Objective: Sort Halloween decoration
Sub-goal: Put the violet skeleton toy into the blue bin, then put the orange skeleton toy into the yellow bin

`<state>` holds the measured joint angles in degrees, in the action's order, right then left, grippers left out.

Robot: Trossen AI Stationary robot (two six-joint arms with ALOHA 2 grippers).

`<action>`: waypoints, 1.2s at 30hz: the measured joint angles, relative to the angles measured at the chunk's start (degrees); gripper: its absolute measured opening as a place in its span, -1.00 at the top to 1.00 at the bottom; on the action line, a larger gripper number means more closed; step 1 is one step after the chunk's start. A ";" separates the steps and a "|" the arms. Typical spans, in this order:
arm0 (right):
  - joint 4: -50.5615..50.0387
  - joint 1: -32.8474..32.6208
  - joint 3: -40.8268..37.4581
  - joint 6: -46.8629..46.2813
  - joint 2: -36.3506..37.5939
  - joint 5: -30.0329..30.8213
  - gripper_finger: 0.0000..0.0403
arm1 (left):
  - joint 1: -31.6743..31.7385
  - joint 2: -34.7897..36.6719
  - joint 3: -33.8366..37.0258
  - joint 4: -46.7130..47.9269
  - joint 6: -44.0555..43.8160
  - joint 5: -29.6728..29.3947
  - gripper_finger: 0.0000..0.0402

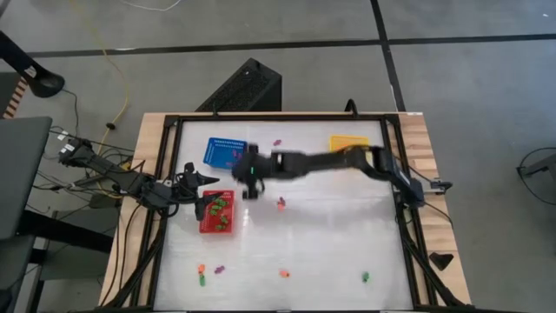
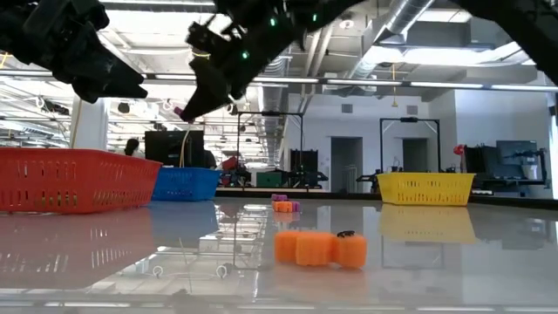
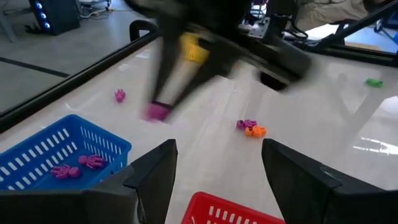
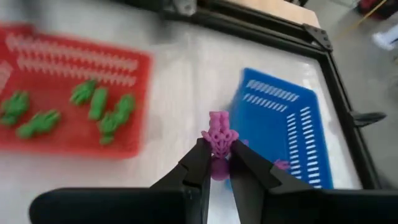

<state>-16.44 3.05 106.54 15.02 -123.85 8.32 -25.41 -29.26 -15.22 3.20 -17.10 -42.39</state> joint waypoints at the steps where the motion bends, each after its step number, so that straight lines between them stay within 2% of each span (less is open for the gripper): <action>1: 1.02 1.91 0.00 -1.26 0.00 -3.11 0.60 | 0.01 0.02 0.00 -0.01 0.40 0.00 -0.13; 4: 4.13 6.75 0.00 -7.19 0.00 -10.96 0.60 | 0.00 0.01 0.00 0.00 1.73 0.00 -0.13; 7: 7.33 10.13 0.02 -14.01 -0.66 -14.57 0.60 | 0.02 0.00 0.00 0.00 2.49 -0.02 -0.13; 12: 10.21 11.78 -0.02 -16.05 -2.03 -15.66 0.53 | 0.01 0.02 0.00 0.07 2.51 -0.03 -0.13; 18: 14.16 11.67 0.00 -19.27 -2.99 -16.05 0.25 | 0.02 0.02 0.00 0.43 2.51 -0.03 -0.13; 25: 13.20 11.73 0.00 -21.56 -3.20 -16.05 -0.05 | 0.02 0.04 0.00 0.33 2.45 0.15 -0.13; 27: 10.03 11.71 0.00 -23.26 -2.27 -16.53 -0.10 | 0.01 0.04 0.00 0.36 2.38 0.23 -0.13; 29: 6.14 11.35 -0.02 -24.05 -1.29 -19.64 -0.13 | 0.02 0.04 0.00 0.35 1.72 0.85 -0.13; 33: -9.20 9.88 0.06 -24.21 1.48 -27.91 -0.12 | 0.00 0.04 0.00 0.49 1.51 1.69 -0.13; 36: -24.45 7.40 0.02 -23.69 2.69 -29.45 -0.11 | 0.02 0.04 0.00 0.92 1.28 1.69 -0.13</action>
<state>-40.89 10.46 106.56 -8.67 -121.17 -21.13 -25.39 -29.21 -15.22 4.12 -15.82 -40.70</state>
